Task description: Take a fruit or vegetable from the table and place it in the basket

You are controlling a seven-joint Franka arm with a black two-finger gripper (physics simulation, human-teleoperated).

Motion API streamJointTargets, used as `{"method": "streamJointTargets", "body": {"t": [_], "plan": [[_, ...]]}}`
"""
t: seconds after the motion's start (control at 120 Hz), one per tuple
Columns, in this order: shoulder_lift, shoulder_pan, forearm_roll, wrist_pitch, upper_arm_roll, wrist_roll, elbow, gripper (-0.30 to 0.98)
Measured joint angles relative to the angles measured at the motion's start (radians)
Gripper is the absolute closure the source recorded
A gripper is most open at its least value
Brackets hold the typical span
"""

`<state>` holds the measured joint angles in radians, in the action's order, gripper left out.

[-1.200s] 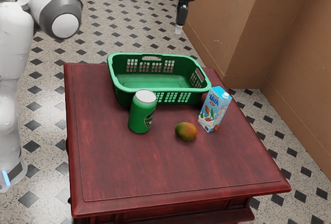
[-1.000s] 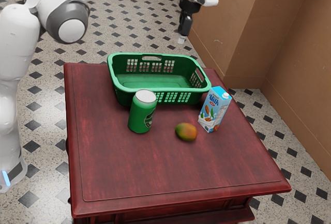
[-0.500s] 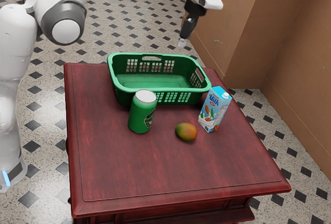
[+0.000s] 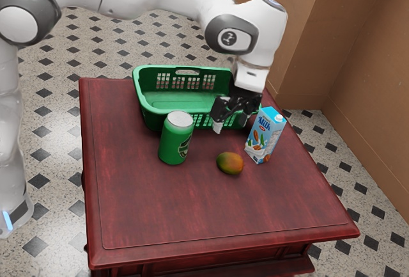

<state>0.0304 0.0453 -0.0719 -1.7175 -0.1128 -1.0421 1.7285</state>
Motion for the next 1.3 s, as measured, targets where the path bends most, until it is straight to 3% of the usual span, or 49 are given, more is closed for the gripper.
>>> {"method": "streamJointTargets", "body": {"t": [0.158, 0.425, 0.917, 1.3], "plan": [[0.008, 0.019, 0.002, -0.074, -0.016, -0.013, 0.055, 0.00], [0.059, -0.104, 0.025, -0.157, -0.050, -0.015, 0.085, 0.00], [0.128, -0.092, 0.053, -0.206, -0.094, 0.010, 0.086, 0.00], [0.096, -0.093, 0.054, -0.231, -0.115, 0.030, 0.154, 0.00]]}}
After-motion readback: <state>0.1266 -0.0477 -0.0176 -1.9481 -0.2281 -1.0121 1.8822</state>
